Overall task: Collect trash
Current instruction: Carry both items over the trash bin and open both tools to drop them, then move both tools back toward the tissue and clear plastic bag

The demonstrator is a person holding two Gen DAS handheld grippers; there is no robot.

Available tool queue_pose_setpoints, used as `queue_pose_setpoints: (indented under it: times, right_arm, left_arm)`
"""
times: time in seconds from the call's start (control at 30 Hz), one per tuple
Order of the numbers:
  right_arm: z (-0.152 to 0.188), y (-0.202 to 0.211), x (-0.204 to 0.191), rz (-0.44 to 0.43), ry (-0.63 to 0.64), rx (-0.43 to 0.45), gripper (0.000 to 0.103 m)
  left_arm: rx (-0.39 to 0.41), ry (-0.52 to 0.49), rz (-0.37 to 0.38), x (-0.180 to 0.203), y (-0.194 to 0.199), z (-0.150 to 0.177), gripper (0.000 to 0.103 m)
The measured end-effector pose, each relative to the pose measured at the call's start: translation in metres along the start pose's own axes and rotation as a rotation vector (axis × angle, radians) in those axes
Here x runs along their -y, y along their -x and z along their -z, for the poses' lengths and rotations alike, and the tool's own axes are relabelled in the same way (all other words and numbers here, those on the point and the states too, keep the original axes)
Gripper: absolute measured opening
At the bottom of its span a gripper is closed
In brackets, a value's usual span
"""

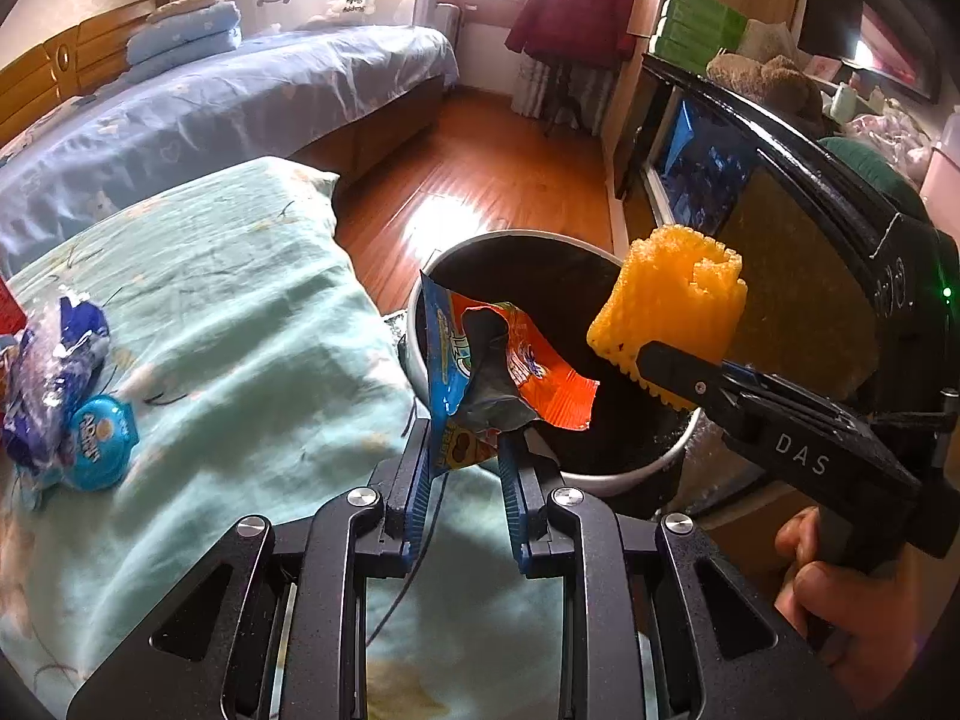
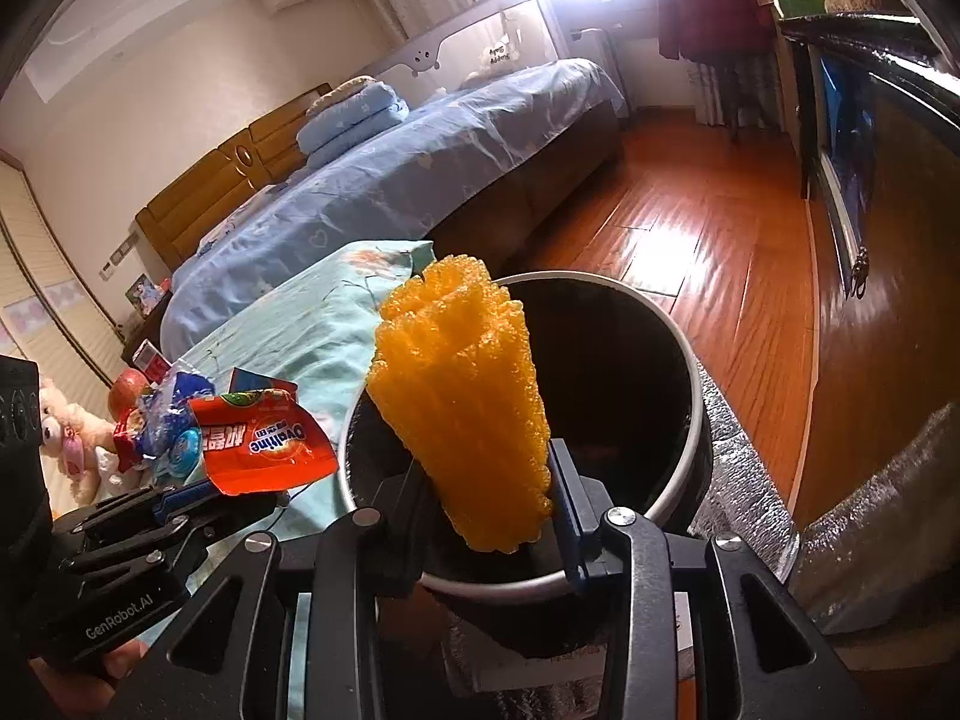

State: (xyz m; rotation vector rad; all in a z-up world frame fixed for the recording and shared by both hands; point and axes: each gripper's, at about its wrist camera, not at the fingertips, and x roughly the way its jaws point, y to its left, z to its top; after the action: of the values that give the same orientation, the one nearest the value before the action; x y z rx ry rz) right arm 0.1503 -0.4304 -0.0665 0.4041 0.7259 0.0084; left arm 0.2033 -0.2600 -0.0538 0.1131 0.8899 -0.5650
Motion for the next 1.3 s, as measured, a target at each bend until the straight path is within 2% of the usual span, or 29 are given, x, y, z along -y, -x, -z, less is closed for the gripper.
queue_pose_setpoints:
  times: [0.33,0.53,0.6,0.67,0.7,0.77,0.83,1.13,1.3]
  right_arm:
    - [-0.011,-0.017,0.013,0.013,-0.018,-0.028,0.038]
    - [-0.017,-0.021,0.020,0.018,-0.037,-0.034,0.039]
    - [-0.018,-0.022,0.022,0.023,-0.046,-0.037,0.043]
    - [-0.019,-0.020,0.023,0.025,-0.054,-0.035,0.048]
    - [-0.019,-0.019,0.024,0.025,-0.057,-0.033,0.051]
    - [-0.019,-0.017,0.024,0.025,-0.065,-0.025,0.066]
    - [-0.019,-0.014,0.024,0.027,-0.071,-0.018,0.070]
    - [-0.012,-0.003,0.011,-0.003,-0.073,-0.003,0.079]
    - [0.003,0.003,-0.017,-0.029,-0.023,-0.001,0.079]
  left_arm:
    - [-0.032,-0.016,0.001,0.003,-0.018,-0.011,0.021]
    - [-0.032,-0.012,0.006,0.005,-0.022,-0.016,0.024]
    - [-0.028,-0.012,0.004,0.005,-0.021,-0.017,0.033]
    - [-0.022,-0.012,0.001,0.006,-0.020,-0.017,0.047]
    - [-0.018,-0.010,0.002,0.005,-0.018,-0.016,0.050]
    - [-0.014,-0.004,0.004,0.003,-0.016,-0.015,0.050]
    - [-0.013,0.007,0.004,0.000,-0.013,-0.011,0.051]
    - [0.005,0.050,-0.026,-0.016,0.012,0.017,0.058]
    - [0.027,0.108,-0.059,-0.037,0.033,0.036,0.062]
